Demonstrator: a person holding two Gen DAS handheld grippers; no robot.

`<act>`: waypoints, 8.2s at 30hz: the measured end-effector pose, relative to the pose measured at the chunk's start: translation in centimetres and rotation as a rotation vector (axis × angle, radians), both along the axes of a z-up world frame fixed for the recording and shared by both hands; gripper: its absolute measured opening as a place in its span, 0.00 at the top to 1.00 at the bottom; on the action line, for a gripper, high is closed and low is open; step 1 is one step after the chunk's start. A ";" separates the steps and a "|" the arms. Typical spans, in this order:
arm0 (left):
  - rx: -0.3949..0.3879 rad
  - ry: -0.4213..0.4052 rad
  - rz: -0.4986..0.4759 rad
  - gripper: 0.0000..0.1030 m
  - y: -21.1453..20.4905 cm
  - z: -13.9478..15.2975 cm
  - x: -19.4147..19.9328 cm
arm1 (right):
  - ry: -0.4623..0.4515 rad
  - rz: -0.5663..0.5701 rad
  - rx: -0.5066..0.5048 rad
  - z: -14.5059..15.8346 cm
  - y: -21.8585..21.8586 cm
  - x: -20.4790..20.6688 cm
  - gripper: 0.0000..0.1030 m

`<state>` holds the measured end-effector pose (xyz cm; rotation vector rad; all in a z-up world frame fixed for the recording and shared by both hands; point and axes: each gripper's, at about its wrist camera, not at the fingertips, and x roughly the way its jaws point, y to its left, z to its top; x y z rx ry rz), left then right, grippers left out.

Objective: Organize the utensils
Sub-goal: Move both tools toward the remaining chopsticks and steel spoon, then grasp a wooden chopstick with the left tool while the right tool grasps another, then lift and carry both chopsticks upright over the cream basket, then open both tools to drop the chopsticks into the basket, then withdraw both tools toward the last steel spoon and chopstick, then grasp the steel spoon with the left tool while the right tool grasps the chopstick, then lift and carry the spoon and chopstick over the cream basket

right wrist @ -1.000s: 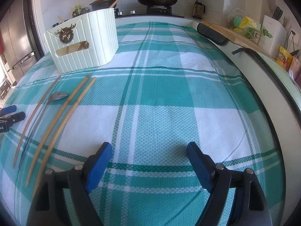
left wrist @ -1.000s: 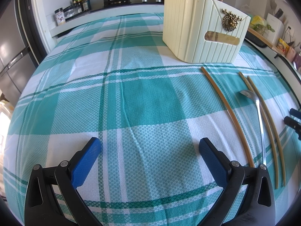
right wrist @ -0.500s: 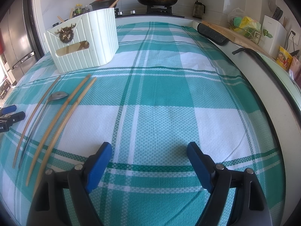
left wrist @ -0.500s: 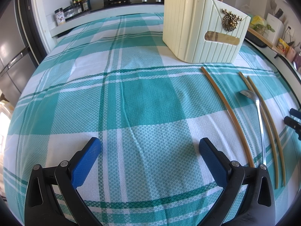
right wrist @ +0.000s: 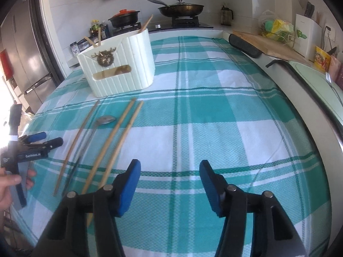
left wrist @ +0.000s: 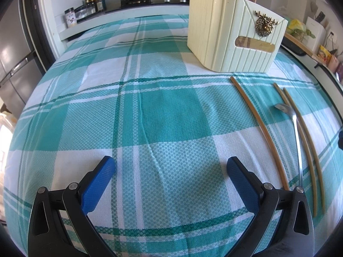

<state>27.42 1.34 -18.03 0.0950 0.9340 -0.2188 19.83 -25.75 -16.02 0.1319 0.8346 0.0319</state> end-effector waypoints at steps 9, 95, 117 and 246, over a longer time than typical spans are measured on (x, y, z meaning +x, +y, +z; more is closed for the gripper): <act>-0.161 -0.008 -0.032 0.01 -0.7 3.8 -2.3 | 0.050 0.084 0.006 -1.5 3.0 4.9 0.63; -0.329 -0.296 -0.060 0.97 -5.1 21.4 15.4 | -0.281 0.245 0.018 21.3 5.0 21.6 0.93; -0.042 -0.408 0.176 0.00 -3.2 18.7 4.0 | -0.370 0.164 -0.067 19.3 2.2 12.9 0.28; -0.209 -0.341 -0.146 0.96 -3.9 20.8 1.2 | -0.471 0.185 0.031 21.1 3.1 4.7 0.94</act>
